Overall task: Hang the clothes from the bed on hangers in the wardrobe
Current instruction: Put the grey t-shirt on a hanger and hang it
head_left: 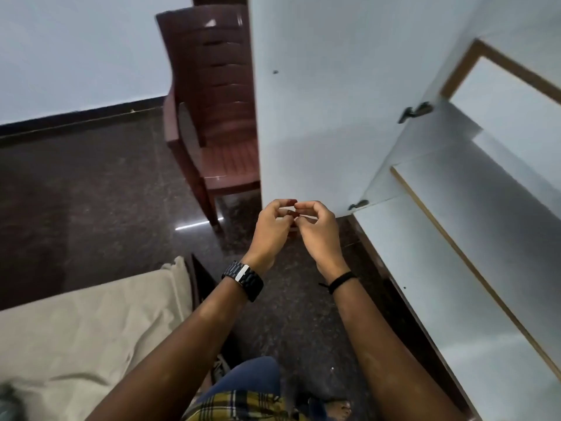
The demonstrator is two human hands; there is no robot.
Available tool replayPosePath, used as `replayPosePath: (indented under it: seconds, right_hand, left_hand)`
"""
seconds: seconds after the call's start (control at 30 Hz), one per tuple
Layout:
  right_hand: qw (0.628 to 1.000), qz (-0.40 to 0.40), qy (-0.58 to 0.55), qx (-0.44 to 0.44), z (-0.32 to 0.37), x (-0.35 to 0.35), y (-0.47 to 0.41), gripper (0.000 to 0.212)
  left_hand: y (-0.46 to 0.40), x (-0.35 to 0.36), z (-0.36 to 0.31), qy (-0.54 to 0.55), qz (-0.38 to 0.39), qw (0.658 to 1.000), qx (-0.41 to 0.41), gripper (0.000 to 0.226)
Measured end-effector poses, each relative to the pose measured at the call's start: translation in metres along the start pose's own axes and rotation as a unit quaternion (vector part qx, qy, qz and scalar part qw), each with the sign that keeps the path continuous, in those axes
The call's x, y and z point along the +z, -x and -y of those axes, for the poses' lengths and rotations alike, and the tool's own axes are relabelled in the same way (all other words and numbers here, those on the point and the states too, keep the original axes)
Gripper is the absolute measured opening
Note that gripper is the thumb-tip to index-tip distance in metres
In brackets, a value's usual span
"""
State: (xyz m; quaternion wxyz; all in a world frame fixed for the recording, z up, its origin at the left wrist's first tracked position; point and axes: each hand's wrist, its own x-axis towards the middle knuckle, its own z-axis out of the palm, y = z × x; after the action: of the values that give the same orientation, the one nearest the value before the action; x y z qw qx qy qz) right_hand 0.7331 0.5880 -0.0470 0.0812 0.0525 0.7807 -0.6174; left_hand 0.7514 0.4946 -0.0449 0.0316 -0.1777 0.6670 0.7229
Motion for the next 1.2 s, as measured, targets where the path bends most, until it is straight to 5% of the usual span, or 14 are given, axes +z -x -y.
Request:
replayPosePath:
  seconds: [0.3,0.67,1.1,1.2]
  right_hand:
    - [0.981,0.182,0.066,-0.020,-0.016,0.121,0.041,0.022]
    - [0.918,0.383,0.095,-0.047,-0.062,0.239,0.132,0.026]
    - [0.786,0.616,0.053,-0.025,-0.188,0.435,0.139,0.042]
    - [0.768,0.636,0.067,-0.045,-0.242,0.481,0.143,0.045]
  left_hand:
    - [0.045,-0.125,0.046,-0.022,-0.156,0.987,-0.021,0.028]
    - [0.137,-0.230,0.129,0.031,-0.368,0.928,-0.056,0.030]
    - [0.126,-0.406,0.281,0.018,-0.502,0.860,-0.091,0.032]
    - [0.121,-0.443,0.339,0.008,-0.463,0.879,-0.109,0.033]
